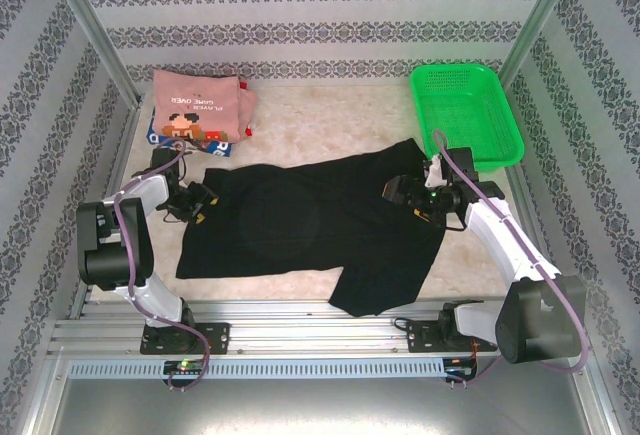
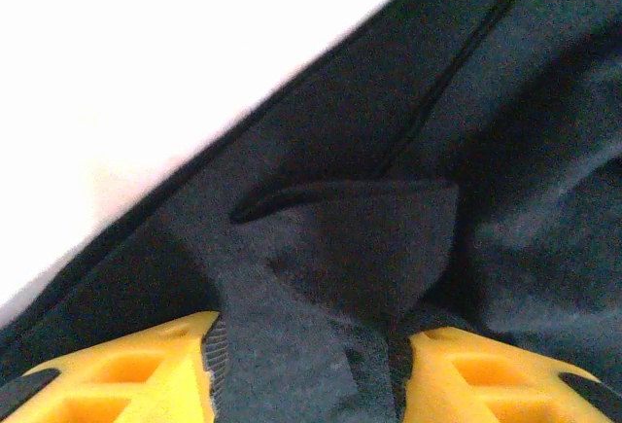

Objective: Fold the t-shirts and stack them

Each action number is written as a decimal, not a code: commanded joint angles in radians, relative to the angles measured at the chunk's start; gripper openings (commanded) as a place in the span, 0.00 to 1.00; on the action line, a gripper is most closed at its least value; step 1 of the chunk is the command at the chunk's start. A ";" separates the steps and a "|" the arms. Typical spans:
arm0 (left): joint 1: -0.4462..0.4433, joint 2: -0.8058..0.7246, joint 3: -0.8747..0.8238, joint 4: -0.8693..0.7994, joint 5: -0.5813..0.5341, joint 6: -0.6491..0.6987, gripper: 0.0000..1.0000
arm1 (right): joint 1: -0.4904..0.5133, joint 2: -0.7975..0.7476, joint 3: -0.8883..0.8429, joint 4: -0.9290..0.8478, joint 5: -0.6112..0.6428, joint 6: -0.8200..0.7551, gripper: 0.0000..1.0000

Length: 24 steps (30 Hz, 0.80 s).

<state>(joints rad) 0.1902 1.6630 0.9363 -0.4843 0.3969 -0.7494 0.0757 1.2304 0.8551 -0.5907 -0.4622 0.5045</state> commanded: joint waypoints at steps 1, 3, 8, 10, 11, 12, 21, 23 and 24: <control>0.005 0.004 -0.005 0.044 -0.040 -0.025 0.47 | -0.002 -0.016 0.012 -0.004 -0.015 -0.002 0.98; 0.005 0.007 0.008 0.044 -0.046 -0.020 0.45 | -0.003 -0.014 0.013 -0.002 -0.014 0.000 0.98; 0.005 0.025 0.018 0.072 -0.059 -0.028 0.38 | -0.002 -0.009 0.009 0.001 -0.006 0.003 0.98; 0.005 0.036 0.022 0.083 -0.056 -0.034 0.33 | -0.002 -0.003 0.008 -0.002 0.004 0.003 0.98; 0.005 0.038 0.026 0.085 -0.059 -0.035 0.30 | -0.004 0.002 0.010 -0.007 0.012 0.003 0.98; 0.003 0.038 0.031 0.087 -0.059 -0.033 0.27 | -0.005 0.007 0.010 -0.011 0.015 0.004 0.98; 0.002 0.038 0.089 0.034 -0.070 0.023 0.14 | -0.012 0.048 -0.020 0.033 0.003 0.022 0.98; 0.002 0.040 0.093 0.027 -0.070 0.031 0.08 | -0.014 0.060 -0.022 0.019 0.027 0.024 0.98; 0.002 0.037 0.095 0.027 -0.070 0.032 0.05 | -0.017 0.069 -0.019 0.007 0.039 0.026 0.98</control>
<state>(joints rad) 0.1902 1.7042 1.0088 -0.4332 0.3500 -0.7422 0.0738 1.2808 0.8474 -0.5751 -0.4561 0.5205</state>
